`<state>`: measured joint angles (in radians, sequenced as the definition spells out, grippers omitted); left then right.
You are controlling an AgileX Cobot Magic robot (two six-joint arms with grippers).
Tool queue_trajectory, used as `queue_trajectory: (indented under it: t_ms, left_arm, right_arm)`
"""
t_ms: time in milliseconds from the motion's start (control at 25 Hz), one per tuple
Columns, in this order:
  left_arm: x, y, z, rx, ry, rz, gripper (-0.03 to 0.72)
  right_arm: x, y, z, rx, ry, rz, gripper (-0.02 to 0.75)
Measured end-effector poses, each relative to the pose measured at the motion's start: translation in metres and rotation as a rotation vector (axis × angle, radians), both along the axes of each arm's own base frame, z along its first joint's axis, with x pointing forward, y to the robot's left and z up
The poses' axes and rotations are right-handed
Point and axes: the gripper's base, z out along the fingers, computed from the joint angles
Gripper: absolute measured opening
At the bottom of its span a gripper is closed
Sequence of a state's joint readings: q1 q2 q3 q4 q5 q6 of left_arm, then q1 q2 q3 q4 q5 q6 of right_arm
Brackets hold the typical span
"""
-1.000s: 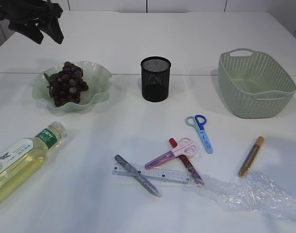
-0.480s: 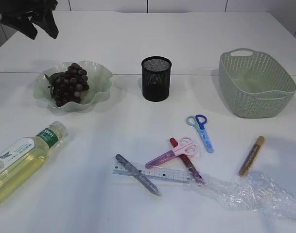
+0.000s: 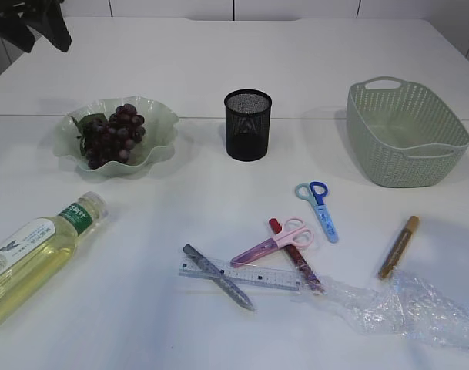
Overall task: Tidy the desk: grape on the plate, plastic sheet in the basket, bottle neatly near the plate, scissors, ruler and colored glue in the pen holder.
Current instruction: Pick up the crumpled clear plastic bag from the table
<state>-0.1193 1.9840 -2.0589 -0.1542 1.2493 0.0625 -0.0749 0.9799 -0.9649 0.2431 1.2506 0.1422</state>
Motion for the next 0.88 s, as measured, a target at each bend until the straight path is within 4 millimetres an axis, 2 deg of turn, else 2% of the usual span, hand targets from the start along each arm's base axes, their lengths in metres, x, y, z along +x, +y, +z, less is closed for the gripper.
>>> queue_trajectory:
  t_ms: [160, 440, 880]
  left_arm:
    - [-0.008, 0.001, 0.015, -0.003, -0.034, 0.000, 0.434]
    - [-0.039, 0.005, 0.024, 0.000, -0.013, 0.000, 0.434]
    - [-0.108, 0.013, 0.039, -0.002, 0.001, 0.001, 0.434]
  right_arm:
    - [0.000, 0.003, -0.004, 0.041, 0.014, 0.002, 0.440]
    - [-0.013, 0.007, -0.043, 0.083, 0.147, -0.001, 0.440]
    - [-0.019, 0.011, -0.042, 0.123, 0.128, 0.002, 0.440]
